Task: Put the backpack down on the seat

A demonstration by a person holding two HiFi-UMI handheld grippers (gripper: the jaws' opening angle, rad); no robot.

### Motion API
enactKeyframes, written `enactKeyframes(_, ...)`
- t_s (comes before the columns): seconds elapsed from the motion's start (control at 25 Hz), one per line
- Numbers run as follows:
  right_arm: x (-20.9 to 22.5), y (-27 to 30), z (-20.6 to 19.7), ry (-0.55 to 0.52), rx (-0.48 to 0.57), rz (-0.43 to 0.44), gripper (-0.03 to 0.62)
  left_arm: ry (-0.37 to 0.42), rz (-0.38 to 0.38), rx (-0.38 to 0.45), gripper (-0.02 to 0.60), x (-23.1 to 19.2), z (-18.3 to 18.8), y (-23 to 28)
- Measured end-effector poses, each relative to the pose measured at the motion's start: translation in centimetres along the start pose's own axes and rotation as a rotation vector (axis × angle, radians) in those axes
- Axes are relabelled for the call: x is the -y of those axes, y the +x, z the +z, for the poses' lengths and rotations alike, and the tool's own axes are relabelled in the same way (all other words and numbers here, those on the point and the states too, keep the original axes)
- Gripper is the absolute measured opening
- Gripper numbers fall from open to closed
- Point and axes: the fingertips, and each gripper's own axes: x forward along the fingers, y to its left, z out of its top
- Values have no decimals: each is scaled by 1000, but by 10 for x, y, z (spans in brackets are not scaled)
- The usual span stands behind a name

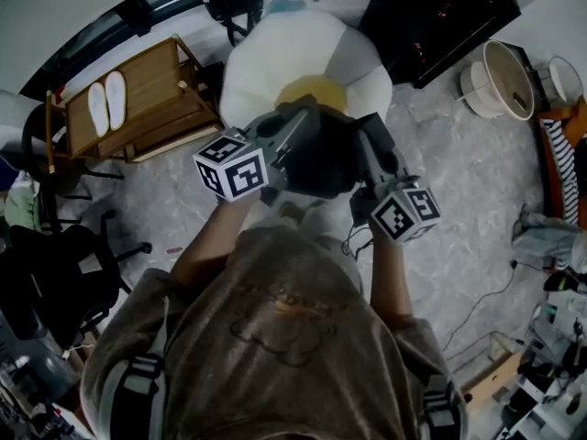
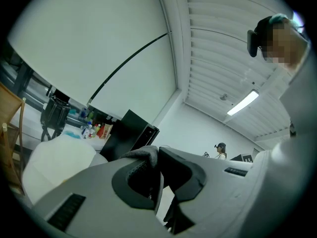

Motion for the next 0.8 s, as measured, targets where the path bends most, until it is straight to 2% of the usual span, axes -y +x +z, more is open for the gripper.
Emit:
enactKeyframes(0.32, 36, 39, 21, -13, -18, 51, 32, 12, 26, 29, 26, -24, 23, 43)
enactKeyframes(0.8, 102, 102, 37, -19, -77, 142, 32, -9, 115, 75, 26, -76, 39, 113)
